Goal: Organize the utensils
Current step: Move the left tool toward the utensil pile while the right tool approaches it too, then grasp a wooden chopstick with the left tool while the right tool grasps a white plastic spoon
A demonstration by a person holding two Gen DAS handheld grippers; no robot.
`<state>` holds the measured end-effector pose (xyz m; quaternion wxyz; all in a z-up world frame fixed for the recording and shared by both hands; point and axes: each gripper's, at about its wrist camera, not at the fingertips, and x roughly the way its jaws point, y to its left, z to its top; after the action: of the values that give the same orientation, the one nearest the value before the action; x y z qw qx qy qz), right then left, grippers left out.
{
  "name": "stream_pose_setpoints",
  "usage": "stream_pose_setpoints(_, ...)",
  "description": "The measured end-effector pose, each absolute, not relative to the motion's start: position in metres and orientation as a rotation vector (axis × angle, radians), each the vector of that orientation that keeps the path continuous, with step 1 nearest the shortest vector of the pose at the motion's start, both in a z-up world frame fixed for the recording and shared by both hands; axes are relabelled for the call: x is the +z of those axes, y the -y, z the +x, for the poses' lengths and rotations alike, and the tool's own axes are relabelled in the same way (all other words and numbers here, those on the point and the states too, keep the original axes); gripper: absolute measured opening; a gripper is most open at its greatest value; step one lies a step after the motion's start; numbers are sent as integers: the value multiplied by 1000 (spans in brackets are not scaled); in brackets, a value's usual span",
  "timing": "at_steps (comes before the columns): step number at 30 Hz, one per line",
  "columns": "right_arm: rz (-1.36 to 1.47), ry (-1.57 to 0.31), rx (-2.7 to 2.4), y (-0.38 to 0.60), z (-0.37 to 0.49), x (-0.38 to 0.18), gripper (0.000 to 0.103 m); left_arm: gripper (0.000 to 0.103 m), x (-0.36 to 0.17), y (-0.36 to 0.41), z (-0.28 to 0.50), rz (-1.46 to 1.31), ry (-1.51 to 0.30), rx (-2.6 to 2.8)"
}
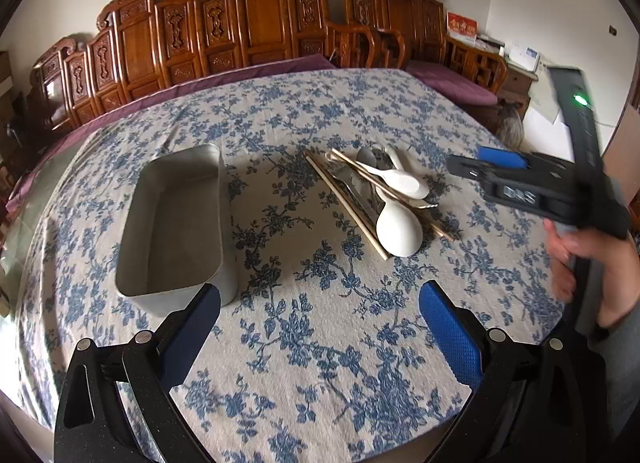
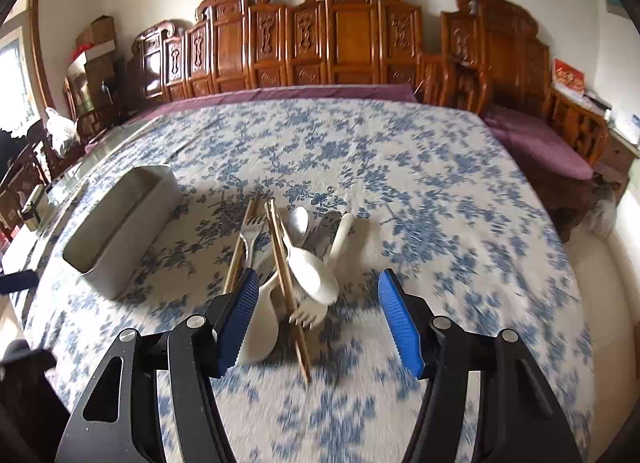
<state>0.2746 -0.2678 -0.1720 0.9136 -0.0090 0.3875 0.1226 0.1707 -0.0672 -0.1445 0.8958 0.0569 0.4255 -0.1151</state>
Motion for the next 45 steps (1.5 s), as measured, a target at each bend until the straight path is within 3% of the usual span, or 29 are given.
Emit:
stream_pose_setpoints(8, 55, -916, 325, 268, 320, -226, 60, 96, -167, 74, 195, 130, -934, -228)
stream_pose_setpoints(15, 108, -968, 396, 263, 331, -240, 58, 96, -182, 84, 209, 123, -963, -228)
stream_pose_setpoints(20, 103, -969, 405, 261, 327, -239, 42, 96, -190, 94, 212, 151, -972, -232)
stream_pose_setpoints(22, 118, -961, 402, 266, 327, -237, 30, 96, -193, 96, 214, 161, -978, -227)
stream_pose_setpoints(27, 146, -949, 439, 271, 323, -234, 23, 96, -195, 96, 217, 162, -983, -214)
stream_pose_setpoints(32, 143, -922, 532, 263, 314, -223, 5, 96, -201, 100, 227, 164, -991, -209)
stream_pose_setpoints(38, 162, -907, 538, 269, 312, -217, 5, 95, -209, 109, 238, 162, -1008, -211)
stream_pose_setpoints(45, 174, -885, 510, 282, 312, -212, 5, 77, -223, 111, 256, 107, -1050, -219)
